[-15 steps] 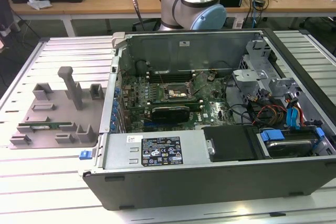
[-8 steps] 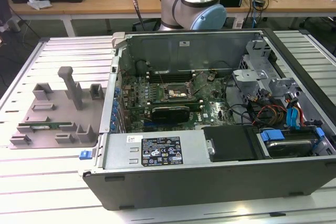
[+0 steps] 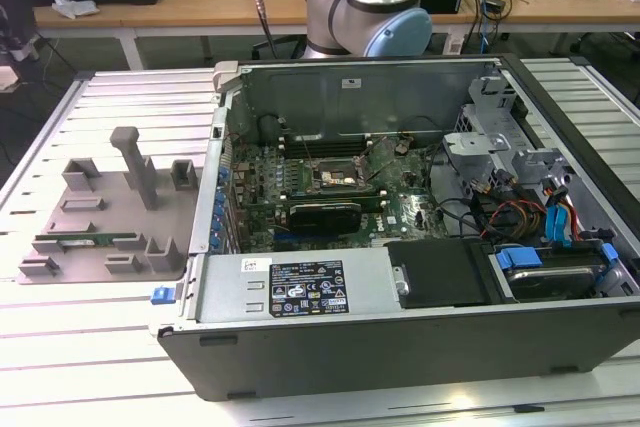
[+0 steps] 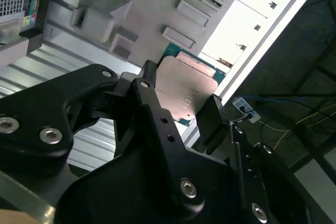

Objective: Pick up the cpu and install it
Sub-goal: 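Pick up the cpu and move it towards the insertion slot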

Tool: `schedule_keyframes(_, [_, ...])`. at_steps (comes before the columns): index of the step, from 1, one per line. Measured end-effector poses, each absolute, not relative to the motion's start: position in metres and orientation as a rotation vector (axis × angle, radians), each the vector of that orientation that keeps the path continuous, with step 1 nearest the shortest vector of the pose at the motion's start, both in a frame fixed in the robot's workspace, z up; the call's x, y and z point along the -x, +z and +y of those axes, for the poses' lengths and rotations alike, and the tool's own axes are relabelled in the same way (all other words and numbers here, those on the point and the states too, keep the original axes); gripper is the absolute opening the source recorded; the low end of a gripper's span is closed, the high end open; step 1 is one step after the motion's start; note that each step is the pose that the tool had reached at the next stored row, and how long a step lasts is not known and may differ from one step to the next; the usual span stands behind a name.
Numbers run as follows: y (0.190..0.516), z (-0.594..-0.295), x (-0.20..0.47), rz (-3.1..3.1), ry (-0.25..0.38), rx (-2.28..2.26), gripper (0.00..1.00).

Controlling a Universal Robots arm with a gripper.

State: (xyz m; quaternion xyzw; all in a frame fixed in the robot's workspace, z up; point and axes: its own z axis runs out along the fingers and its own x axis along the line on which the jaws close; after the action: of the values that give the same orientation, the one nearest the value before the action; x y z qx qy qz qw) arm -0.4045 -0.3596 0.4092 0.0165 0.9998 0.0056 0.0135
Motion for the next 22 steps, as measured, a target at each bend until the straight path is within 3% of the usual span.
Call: schedule_keyframes(22, [0.409,-0.359,0.338,3.114,0.017,-0.051,0.55])
